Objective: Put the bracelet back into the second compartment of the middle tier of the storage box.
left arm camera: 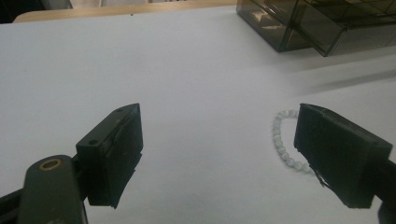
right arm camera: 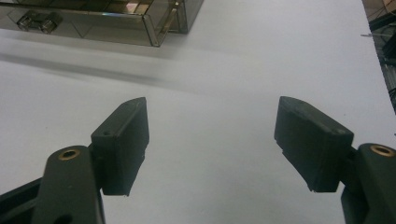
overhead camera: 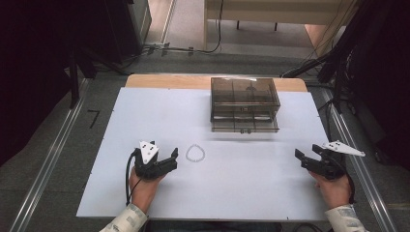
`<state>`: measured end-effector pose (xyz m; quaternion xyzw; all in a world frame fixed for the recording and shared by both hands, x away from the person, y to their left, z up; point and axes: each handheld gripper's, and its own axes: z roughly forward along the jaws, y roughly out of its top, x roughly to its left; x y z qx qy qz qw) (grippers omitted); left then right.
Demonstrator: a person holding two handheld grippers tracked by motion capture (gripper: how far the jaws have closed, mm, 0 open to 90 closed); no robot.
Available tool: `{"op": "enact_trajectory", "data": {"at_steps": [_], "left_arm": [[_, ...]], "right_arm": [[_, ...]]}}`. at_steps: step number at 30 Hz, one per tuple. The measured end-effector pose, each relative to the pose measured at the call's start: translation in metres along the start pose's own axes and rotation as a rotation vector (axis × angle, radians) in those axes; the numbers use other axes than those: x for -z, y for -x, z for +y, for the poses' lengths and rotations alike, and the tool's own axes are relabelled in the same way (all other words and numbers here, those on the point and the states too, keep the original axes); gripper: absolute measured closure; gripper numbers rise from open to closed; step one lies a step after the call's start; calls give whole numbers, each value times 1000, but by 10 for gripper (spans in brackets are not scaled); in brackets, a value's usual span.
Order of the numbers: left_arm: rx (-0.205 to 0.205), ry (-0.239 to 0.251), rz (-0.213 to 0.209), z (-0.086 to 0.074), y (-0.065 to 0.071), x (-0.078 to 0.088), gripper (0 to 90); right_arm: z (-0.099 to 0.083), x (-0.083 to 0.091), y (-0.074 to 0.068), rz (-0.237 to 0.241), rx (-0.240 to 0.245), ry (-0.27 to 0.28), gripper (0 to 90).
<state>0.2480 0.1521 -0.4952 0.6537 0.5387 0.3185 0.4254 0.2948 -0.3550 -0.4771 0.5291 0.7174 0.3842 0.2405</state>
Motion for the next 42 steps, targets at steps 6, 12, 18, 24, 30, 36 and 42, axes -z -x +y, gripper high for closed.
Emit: {"op": "enact_trajectory", "data": {"at_steps": [6, 12, 18, 24, 30, 36, 42], "left_arm": [[-1, 9, 12, 1, 0, 2, 166], [6, 12, 29, 2, -3, 3, 166], [6, 11, 37, 2, -3, 3, 168], [6, 11, 47, 2, -5, 2, 169], [18, 11, 71, 3, -11, 3, 176], [18, 5, 64, 3, -11, 2, 195], [20, 3, 60, 4, -10, 1, 201]], "right_arm": [[0, 0, -1, 6, 10, 0, 245], [1, 1, 0, 4, 5, 9, 245], [0, 1, 0, 4, 8, 10, 243], [0, 2, 0, 4, 5, 9, 244], [0, 2, 0, 4, 5, 8, 243], [0, 2, 0, 5, 4, 8, 243], [0, 2, 0, 5, 1, 10, 243]]}}
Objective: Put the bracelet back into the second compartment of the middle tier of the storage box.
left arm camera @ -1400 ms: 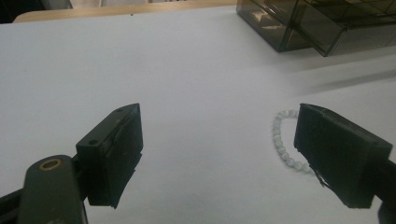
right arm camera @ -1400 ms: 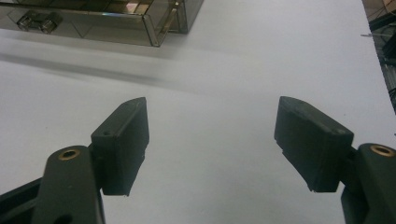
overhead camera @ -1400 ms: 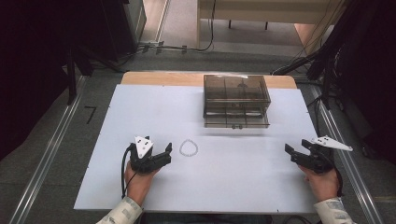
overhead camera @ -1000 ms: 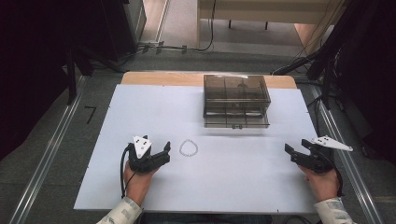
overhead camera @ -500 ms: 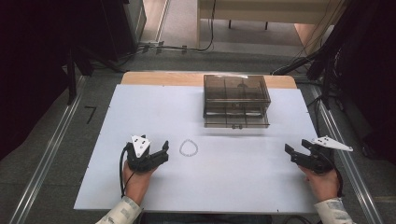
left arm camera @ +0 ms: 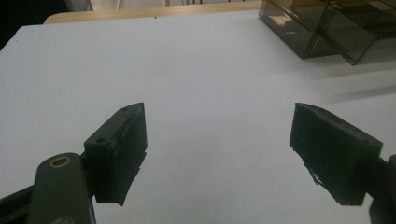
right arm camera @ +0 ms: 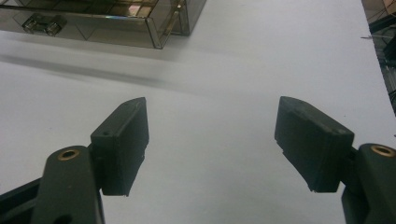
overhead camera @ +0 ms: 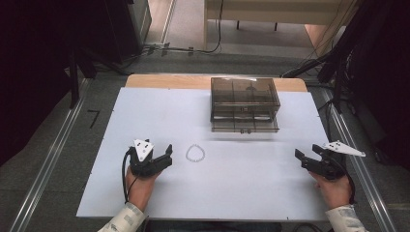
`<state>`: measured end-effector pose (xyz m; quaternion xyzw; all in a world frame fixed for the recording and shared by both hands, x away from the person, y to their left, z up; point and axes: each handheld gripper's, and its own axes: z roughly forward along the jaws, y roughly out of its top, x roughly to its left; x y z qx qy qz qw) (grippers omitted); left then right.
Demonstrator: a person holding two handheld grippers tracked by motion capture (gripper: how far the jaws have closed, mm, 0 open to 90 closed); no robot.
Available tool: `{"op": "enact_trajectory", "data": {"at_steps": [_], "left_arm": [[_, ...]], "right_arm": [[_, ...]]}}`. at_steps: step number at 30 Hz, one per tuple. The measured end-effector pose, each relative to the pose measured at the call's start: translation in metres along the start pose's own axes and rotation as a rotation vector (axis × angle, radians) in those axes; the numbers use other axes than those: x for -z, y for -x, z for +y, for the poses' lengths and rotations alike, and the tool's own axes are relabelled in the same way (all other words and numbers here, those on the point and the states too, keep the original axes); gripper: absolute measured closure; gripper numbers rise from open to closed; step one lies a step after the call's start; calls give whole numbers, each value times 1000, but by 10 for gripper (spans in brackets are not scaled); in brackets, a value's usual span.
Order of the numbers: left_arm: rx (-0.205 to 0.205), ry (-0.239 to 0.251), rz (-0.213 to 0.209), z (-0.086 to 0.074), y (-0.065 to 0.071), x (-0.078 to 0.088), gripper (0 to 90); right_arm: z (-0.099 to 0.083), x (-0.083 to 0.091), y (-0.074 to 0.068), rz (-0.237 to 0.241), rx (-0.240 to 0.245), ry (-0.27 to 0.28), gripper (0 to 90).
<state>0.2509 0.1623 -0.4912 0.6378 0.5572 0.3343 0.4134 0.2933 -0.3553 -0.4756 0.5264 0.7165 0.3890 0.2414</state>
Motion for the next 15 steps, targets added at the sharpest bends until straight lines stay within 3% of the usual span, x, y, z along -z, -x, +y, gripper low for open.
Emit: {"op": "enact_trajectory", "data": {"at_steps": [15], "left_arm": [[-14, -1, -28, 6, 6, -6, 209]], "right_arm": [[0, -1, -1, 1, 4, -4, 243]]}}
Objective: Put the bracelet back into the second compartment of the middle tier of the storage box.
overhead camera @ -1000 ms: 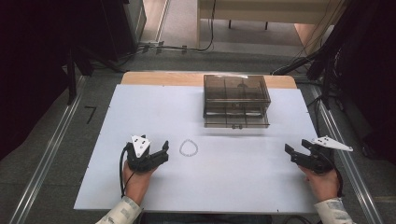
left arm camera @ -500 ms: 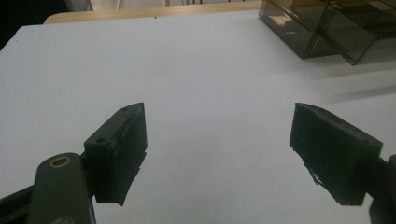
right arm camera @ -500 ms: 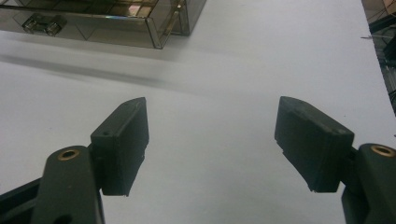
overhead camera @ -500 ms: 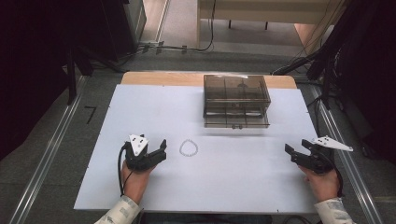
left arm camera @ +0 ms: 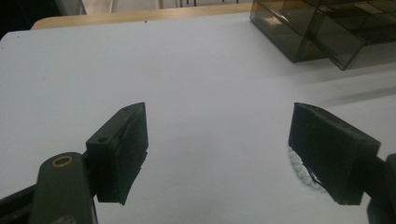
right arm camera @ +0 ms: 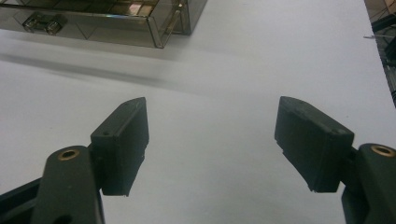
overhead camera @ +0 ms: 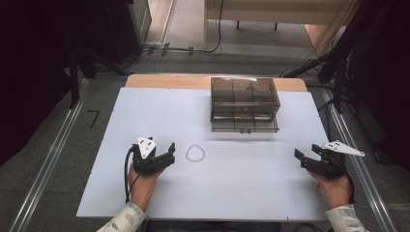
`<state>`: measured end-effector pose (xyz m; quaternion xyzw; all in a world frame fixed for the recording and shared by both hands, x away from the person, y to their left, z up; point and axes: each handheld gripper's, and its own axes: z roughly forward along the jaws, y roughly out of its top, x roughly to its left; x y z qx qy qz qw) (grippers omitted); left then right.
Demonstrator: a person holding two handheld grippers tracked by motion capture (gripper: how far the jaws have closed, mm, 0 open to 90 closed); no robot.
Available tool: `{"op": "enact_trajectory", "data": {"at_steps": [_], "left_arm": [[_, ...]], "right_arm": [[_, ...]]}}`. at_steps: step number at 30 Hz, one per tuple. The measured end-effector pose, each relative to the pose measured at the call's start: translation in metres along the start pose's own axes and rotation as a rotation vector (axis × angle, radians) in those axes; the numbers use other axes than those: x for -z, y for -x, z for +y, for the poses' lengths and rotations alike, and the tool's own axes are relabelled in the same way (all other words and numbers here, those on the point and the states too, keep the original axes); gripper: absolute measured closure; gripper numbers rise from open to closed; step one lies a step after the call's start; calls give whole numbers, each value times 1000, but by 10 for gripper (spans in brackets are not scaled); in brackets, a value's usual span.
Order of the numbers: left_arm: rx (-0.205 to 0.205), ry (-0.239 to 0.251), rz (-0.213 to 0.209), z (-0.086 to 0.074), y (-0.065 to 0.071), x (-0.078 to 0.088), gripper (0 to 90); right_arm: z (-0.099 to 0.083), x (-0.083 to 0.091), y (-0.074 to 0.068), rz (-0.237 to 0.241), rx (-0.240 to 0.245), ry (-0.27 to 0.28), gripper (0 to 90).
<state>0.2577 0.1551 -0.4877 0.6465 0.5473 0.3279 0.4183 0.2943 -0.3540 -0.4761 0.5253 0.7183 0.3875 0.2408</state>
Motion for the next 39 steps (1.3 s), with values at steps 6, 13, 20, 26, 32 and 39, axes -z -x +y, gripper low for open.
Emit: {"op": "enact_trajectory", "data": {"at_steps": [6, 13, 20, 26, 32, 39], "left_arm": [[7, -1, -7, 4, 0, -2, 219], [7, -8, -4, 6, -2, -6, 219], [-5, -13, -4, 8, 1, -9, 220], [-9, -4, -7, 11, 3, -8, 224], [-19, -4, -12, 12, 4, -9, 240], [-42, -23, -15, 15, 7, -14, 241]], "right_arm": [[0, 0, 0, -2, 4, 3, 243], [0, 0, 0, -2, 4, 1, 243], [1, 0, -1, -3, 2, -1, 243], [1, 0, -1, -7, 3, -3, 243], [0, 0, 0, -10, -4, 1, 244], [0, 1, 3, -11, -10, 6, 243]]}}
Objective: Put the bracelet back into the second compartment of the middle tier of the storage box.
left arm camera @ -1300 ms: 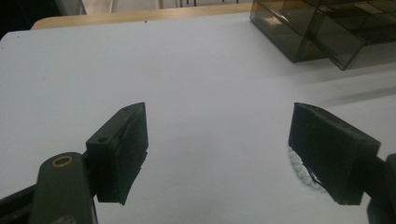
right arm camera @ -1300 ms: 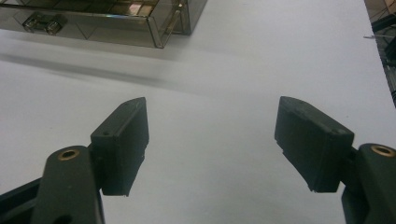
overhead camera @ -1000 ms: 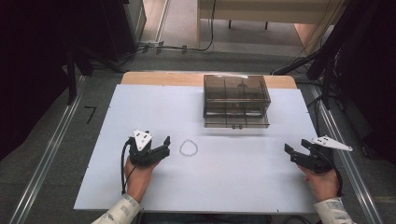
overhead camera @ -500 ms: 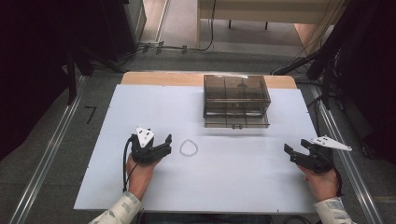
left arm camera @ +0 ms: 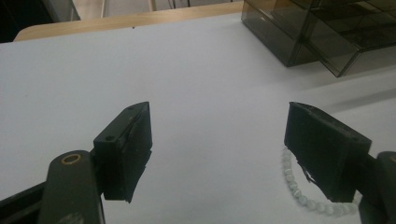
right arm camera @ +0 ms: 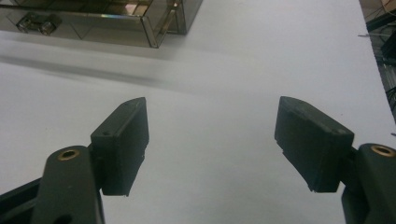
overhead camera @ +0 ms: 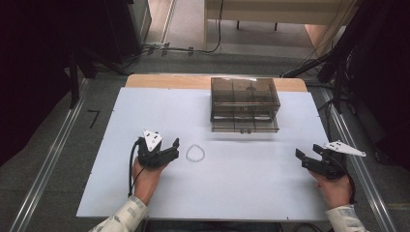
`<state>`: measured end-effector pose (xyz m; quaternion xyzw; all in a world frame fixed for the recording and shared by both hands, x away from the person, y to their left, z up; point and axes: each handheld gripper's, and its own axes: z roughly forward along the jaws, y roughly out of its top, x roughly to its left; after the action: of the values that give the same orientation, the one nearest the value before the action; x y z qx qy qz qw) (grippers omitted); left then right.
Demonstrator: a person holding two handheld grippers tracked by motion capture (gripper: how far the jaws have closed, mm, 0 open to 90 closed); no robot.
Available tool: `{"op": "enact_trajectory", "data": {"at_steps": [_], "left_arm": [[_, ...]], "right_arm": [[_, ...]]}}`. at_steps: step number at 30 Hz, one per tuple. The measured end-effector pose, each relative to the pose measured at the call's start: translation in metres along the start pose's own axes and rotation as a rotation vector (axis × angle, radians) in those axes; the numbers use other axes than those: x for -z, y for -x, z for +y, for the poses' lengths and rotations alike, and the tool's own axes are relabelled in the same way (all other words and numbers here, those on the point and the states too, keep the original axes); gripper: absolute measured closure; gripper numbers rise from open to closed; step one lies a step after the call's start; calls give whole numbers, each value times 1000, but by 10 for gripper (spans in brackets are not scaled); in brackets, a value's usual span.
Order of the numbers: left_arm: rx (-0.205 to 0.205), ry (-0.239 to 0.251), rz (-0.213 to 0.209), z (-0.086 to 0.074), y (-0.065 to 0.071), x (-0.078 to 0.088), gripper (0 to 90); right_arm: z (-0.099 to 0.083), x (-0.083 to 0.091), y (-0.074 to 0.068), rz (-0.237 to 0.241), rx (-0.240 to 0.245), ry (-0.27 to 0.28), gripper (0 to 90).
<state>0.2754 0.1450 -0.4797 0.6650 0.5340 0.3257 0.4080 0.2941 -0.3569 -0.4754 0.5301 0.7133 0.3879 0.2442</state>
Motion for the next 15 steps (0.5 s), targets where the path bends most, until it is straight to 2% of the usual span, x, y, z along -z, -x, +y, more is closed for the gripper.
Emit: {"op": "enact_trajectory", "data": {"at_steps": [15], "left_arm": [[-9, -23, -9, 0, 6, -11, 255]], "right_arm": [[-1, -3, -3, -6, 15, -19, 244]]}}
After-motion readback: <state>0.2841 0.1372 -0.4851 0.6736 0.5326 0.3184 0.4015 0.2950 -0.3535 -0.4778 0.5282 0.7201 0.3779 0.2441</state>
